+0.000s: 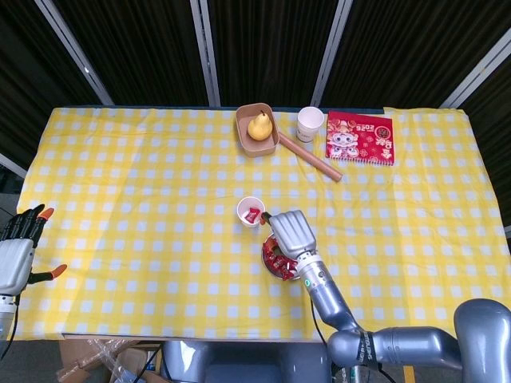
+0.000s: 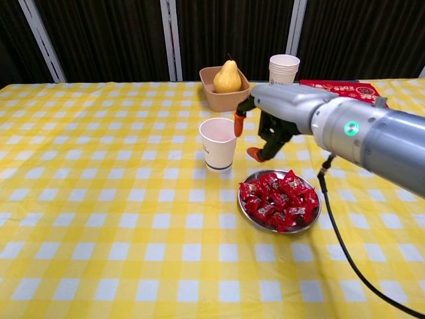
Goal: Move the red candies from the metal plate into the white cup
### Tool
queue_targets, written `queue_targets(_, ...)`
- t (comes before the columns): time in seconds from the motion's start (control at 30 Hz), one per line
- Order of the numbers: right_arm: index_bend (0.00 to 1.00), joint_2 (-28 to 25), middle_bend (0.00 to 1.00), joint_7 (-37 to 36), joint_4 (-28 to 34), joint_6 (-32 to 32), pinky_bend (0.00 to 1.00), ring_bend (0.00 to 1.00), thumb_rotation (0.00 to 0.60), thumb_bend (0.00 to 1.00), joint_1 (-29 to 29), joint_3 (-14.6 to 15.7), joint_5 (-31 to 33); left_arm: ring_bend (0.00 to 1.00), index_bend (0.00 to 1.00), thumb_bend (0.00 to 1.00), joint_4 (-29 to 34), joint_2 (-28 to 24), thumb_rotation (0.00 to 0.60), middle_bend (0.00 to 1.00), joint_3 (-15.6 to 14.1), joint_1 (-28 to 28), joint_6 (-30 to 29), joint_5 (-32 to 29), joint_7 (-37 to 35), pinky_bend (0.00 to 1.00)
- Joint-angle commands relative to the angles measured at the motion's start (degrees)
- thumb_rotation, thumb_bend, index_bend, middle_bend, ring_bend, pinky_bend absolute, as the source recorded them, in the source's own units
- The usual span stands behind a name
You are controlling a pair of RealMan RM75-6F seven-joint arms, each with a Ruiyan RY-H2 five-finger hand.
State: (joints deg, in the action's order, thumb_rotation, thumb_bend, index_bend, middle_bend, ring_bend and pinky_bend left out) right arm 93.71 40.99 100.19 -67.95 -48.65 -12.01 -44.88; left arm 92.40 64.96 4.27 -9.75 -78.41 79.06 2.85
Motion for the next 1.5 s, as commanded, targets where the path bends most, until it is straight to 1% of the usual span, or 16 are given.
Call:
queue_targets(0.03,0.44,-1.2,0.94,1.7,1.8,-1.5,1.0,0.97,0.6,0.45,1.8,2.6,0.7,0.0,0.03,0.0,0.0,0.1,0.6,0.0,0.0,0.0,-0.1,0.1,0.1,0.0)
queue_targets(0.1,0.46,-1.1,0.94,1.5,1.7,-1.6,1.0,0.97,0.6,0.44,2.4,3.3,0.8,0.0,0.03,0.0,-0.1,0.1,0.6,0.0,0.0,0.1,-0.3,0.2,0.2,0.0)
queue_targets(0.23,0.46,-0.2,0.94,1.0,-0.3,-1.1,1.0,0.97,0.6,0.44,3.2,4.5,0.8,0.0,0.03,0.0,-0.1,0.2,0.6,0.0,0.0,0.1,-0.4,0.2,0.3,0.0)
queue_targets(0.47,0.46,1.5,0.94,0.4,-4.0,0.6,1.0,0.97,0.6,0.44,3.7,4.8,2.6,0.0,0.04,0.0,-0.2,0.3,0.6,0.0,0.1,0.1,-0.4,0.0,0.3,0.0)
queue_targets(0.77,0.46,2.3,0.94,-0.8,-6.4,2.0,1.0,0.97,0.6,0.44,4.5,5.0,3.1,0.0,0.03,0.0,-0.1,0.3,0.6,0.0,0.1,0.1,-0.2,-0.2,0.4,0.0)
queue_targets(0.87,0.53,2.4,0.94,-1.5,-6.9,2.5,1.0,0.97,0.6,0.44,4.8,4.9,3.1,0.0,0.04,0.0,0.0,0.3,0.6,0.0,0.2,0.1,-0.2,-0.3,0.5,0.0)
queue_targets(0.93,0.6,2.5,0.94,-2.3,-7.2,2.9,1.0,0.97,0.6,0.45,5.0,4.8,2.7,0.0,0.04,0.0,0.0,0.3,0.6,0.0,0.2,0.1,-0.2,-0.3,0.5,0.0)
queue_targets(1.0,0.64,2.7,0.94,-3.2,-7.5,3.3,1.0,0.97,0.6,0.46,5.2,4.7,2.2,0.0,0.04,0.0,0.0,0.3,0.6,0.0,0.2,0.1,-0.2,-0.3,0.5,0.0)
queue_targets(1.1,0.67,3.0,0.94,-4.2,-7.8,3.6,1.0,0.97,0.6,0.51,5.4,4.6,1.1,0.0,0.04,0.0,0.0,0.2,0.6,0.0,0.2,0.1,-0.1,-0.3,0.5,0.0)
queue_targets(1.27,0.67,3.1,0.94,-4.6,-7.9,3.9,1.0,0.97,0.6,0.52,5.2,3.8,0.3,0.0,0.05,0.0,0.1,0.1,0.6,0.0,0.2,0.1,0.0,-0.4,0.3,0.0)
queue_targets(1.37,0.67,2.6,0.94,-4.8,-7.4,3.7,1.0,0.97,0.6,0.52,4.9,2.6,0.0,0.0,0.05,0.0,0.1,0.1,0.6,0.0,0.1,0.1,0.1,-0.4,0.2,0.0)
queue_targets(1.5,0.68,1.2,0.94,-5.1,-5.5,3.3,1.0,0.97,0.6,0.52,4.1,0.1,-0.6,0.0,0.05,0.0,0.1,0.0,0.6,0.0,0.1,0.0,0.3,-0.5,0.1,0.0)
